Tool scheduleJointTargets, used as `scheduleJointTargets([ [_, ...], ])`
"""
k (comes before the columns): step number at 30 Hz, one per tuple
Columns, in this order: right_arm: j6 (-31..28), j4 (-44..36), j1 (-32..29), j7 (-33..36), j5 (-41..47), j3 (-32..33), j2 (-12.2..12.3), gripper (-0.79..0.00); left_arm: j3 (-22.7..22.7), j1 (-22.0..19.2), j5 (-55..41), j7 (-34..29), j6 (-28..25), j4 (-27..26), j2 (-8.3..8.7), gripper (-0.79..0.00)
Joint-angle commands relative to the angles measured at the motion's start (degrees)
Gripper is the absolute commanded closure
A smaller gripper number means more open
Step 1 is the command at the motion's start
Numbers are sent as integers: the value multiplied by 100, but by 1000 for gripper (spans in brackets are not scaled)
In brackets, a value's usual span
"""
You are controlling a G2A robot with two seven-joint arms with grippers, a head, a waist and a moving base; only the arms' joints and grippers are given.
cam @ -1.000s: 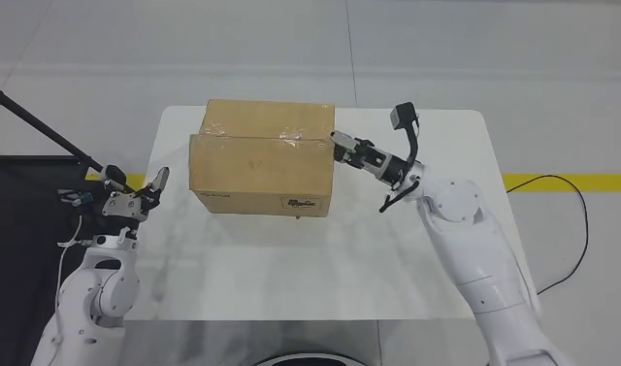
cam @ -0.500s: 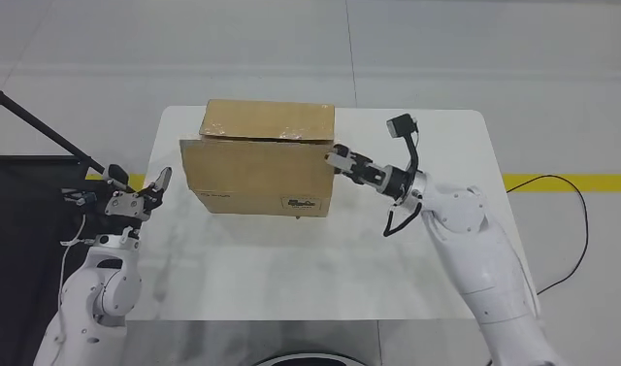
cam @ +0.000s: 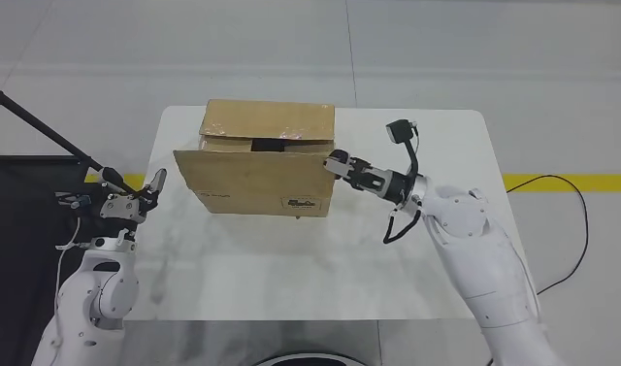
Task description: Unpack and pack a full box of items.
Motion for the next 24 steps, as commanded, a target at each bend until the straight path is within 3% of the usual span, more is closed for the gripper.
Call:
scheduleJointTargets([
  [1,-13,-22,-10,0,-2,6,9,-182,-1,1,-7,-8,1,0,-4,-785],
  [3,-32,-51,-26,14,-9,11,19,-126,-4,0,3,-21,2,1,-6,-785],
  [9,-62,-151,-76,71,-6,21,49,-86,12,-30,19,-22,2,28,-17,-785],
  [13,-101,-219,-113,117,27,39,71,-6,35,-65,46,-37,1,51,-23,-785],
  [24,-220,-478,-276,375,181,65,141,0,53,-157,82,-38,13,124,-39,-785],
])
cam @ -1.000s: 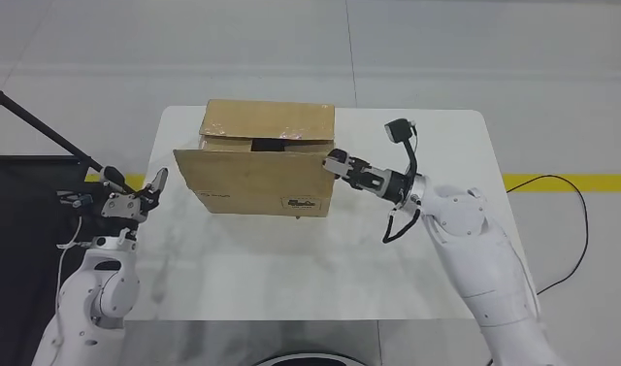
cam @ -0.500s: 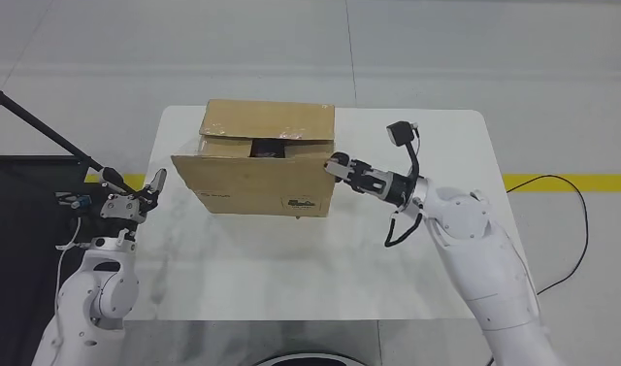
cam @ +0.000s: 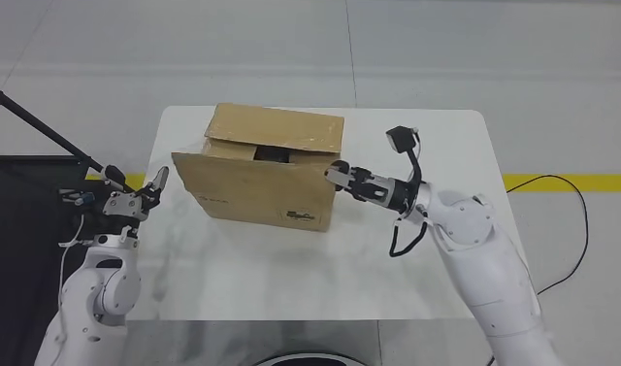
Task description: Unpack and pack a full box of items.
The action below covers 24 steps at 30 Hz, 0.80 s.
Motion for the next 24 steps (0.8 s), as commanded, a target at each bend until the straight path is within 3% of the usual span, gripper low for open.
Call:
scheduleJointTargets([
  [1,-28,-71,-45,71,27,0,15,0,-12,-17,7,-10,3,21,-1,-785],
  [13,-225,-546,-379,487,212,95,132,0,-184,-75,36,-10,-195,118,14,-785],
  [24,-323,-679,-612,758,261,210,245,0,-586,84,-220,67,-1211,189,83,-785],
])
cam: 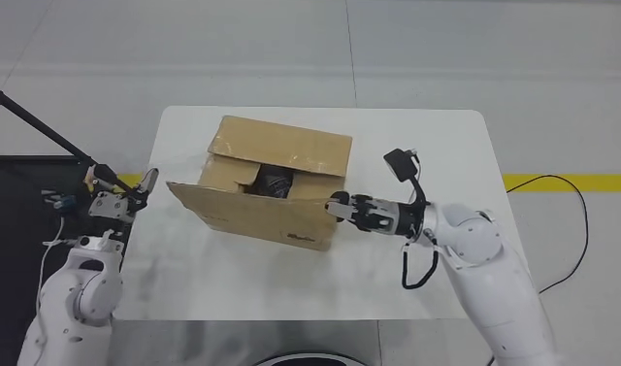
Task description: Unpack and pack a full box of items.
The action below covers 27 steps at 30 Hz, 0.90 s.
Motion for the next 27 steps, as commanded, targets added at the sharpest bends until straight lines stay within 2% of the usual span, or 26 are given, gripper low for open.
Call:
scheduleJointTargets([
  [1,-21,-24,-29,48,10,20,20,0,-79,42,-21,0,-228,6,17,-785],
  [7,-54,-119,-106,140,42,86,77,0,-306,150,-418,-149,-1145,18,73,-785],
  [13,-60,-177,-140,175,38,89,120,0,-558,211,-358,-494,-2088,-58,171,-785],
  [18,-112,-207,-171,233,97,113,160,0,-558,211,-358,-494,-2088,-58,171,-785],
  [20,-118,-215,-188,195,98,137,174,-256,-558,211,-358,-494,-2088,-58,171,-785],
  [22,-128,-234,-212,154,87,155,187,-422,-558,211,-358,-494,-2088,-58,171,-785],
  [23,-126,-243,-227,130,79,166,194,-696,-558,211,-358,-494,-2088,-58,171,-785],
  [24,-119,-256,-243,100,67,179,201,-785,-558,211,-358,-494,-2088,-58,171,-785],
  [27,-69,-299,-297,-34,28,247,223,-785,-530,223,-362,-510,-2042,-96,169,-785],
])
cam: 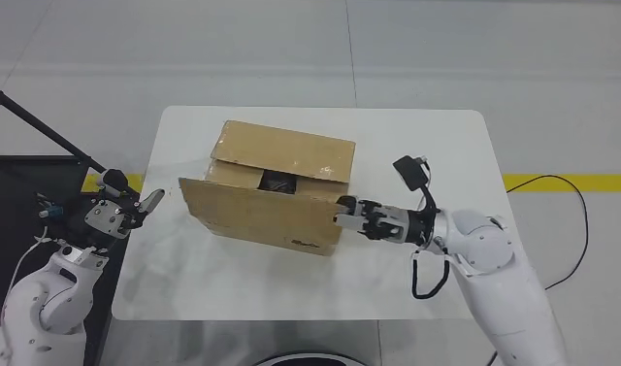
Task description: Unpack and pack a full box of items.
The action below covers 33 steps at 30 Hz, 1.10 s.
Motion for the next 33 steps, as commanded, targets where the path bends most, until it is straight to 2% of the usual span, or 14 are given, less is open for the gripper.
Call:
scheduleJointTargets([
  [1,43,-28,-37,-116,-20,58,14,-785,34,30,26,-26,0,-46,2,-785],
  [4,103,-57,-109,-423,-42,184,30,-785,100,76,-99,93,-257,-39,5,-785],
  [14,816,-165,-322,-1837,-474,633,52,-785,249,198,-261,786,-1903,198,50,-785],
  [20,1044,-240,-412,-2169,-579,673,55,-785,539,251,35,843,-1903,177,107,-785],
  [28,1054,-239,-416,-2178,-578,674,55,-785,1055,100,469,834,-1903,254,136,-785],
  [33,1054,-239,-416,-2178,-578,674,55,-785,1192,69,455,826,-1903,300,190,-785],
])
